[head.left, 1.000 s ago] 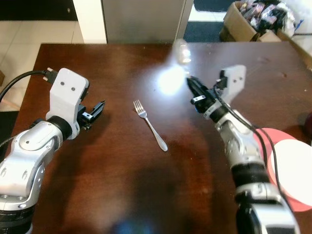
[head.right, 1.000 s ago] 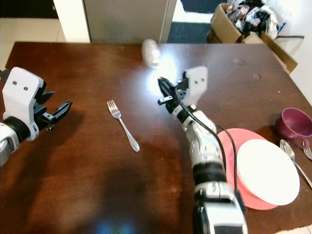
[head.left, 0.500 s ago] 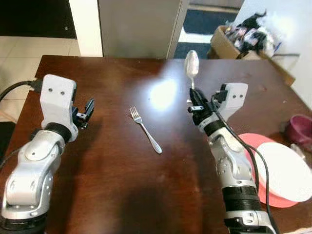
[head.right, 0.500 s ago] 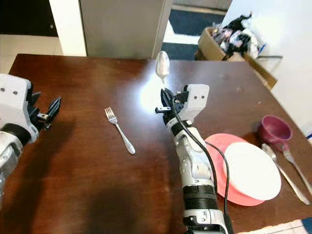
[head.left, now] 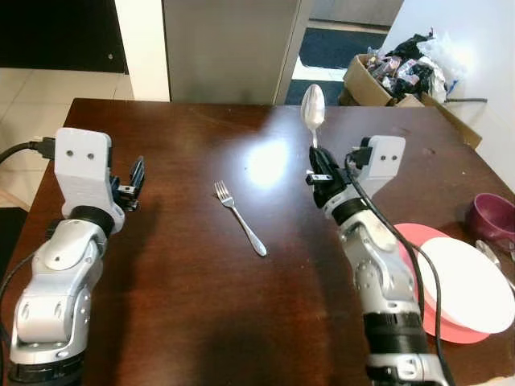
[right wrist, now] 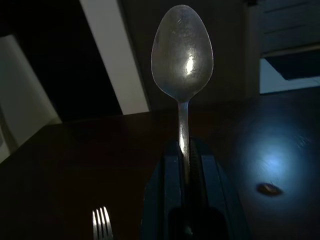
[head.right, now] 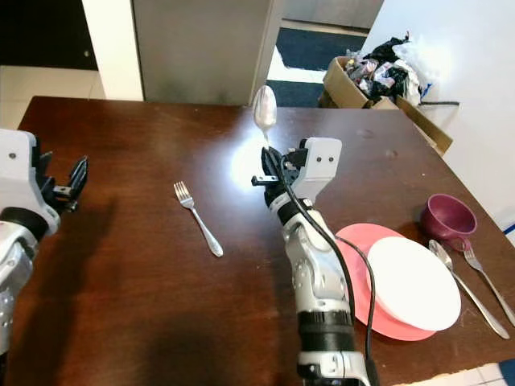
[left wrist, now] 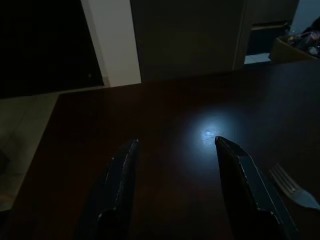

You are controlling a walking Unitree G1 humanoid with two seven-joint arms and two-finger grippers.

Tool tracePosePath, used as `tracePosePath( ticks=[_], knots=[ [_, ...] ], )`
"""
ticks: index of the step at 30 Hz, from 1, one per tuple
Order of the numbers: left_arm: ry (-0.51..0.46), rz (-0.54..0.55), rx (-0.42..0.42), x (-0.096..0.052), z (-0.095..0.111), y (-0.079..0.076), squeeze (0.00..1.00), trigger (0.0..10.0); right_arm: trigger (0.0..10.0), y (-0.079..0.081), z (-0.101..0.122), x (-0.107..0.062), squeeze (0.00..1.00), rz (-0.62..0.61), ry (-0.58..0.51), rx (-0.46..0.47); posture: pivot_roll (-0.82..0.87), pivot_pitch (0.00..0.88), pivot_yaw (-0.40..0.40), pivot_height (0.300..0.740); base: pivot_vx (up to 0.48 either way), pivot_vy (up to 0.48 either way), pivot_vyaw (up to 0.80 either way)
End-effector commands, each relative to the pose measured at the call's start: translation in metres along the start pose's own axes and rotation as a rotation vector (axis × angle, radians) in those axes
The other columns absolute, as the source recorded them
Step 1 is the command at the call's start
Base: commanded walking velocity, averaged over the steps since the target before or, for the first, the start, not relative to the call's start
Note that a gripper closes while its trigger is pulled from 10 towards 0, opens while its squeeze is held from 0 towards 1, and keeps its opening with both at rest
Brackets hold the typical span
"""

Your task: Setting the table

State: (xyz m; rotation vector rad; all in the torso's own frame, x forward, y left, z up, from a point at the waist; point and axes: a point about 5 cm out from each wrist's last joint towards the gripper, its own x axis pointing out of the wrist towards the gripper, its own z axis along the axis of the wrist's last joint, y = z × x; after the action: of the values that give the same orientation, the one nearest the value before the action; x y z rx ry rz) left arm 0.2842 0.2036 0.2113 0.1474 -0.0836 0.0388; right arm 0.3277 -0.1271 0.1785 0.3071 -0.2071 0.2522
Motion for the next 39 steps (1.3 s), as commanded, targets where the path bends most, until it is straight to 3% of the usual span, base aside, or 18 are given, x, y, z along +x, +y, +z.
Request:
tracePosePath(
  ticks=[1, 6, 8, 15, 26, 39],
  knots=[
    [-0.006, -0.018, 0.010, 0.002, -0.001, -0.006, 0.00, 10.0, 10.0, -0.007, -0.001, -0.008, 0.00, -0.044, -0.009, -0.015, 0.08, 0.009, 0.017, 0.740, 0.000, 0.000, 0.00],
    [-0.004, -0.028, 0.021, 0.002, -0.003, -0.008, 0.00, 10.0, 10.0, -0.008, -0.006, -0.014, 0.00, -0.051, 0.007, -0.010, 0.06, 0.000, 0.048, 0.740, 0.000, 0.000, 0.00],
    [0.000, -0.053, 0.038, 0.002, -0.007, -0.011, 0.00, 10.0, 10.0, -0.003, -0.014, -0.023, 0.00, -0.034, 0.036, -0.010, 0.05, 0.000, 0.070, 0.740, 0.000, 0.000, 0.00],
    [-0.016, -0.072, 0.047, 0.007, -0.003, -0.011, 0.00, 10.0, 10.0, 0.006, -0.018, -0.032, 0.00, 0.031, 0.048, -0.012, 0.04, 0.000, 0.082, 0.740, 0.000, 0.000, 0.00],
    [-0.016, -0.046, 0.022, 0.004, -0.011, -0.014, 0.00, 10.0, 10.0, 0.010, -0.013, -0.029, 0.00, 0.076, 0.037, -0.034, 0.03, 0.000, 0.042, 0.740, 0.000, 0.000, 0.00],
    [-0.025, -0.056, 0.036, 0.006, -0.011, -0.017, 0.00, 10.0, 10.0, 0.006, -0.015, -0.031, 0.00, 0.041, 0.032, 0.010, 0.03, 0.000, 0.052, 0.740, 0.000, 0.000, 0.00]
  ],
)
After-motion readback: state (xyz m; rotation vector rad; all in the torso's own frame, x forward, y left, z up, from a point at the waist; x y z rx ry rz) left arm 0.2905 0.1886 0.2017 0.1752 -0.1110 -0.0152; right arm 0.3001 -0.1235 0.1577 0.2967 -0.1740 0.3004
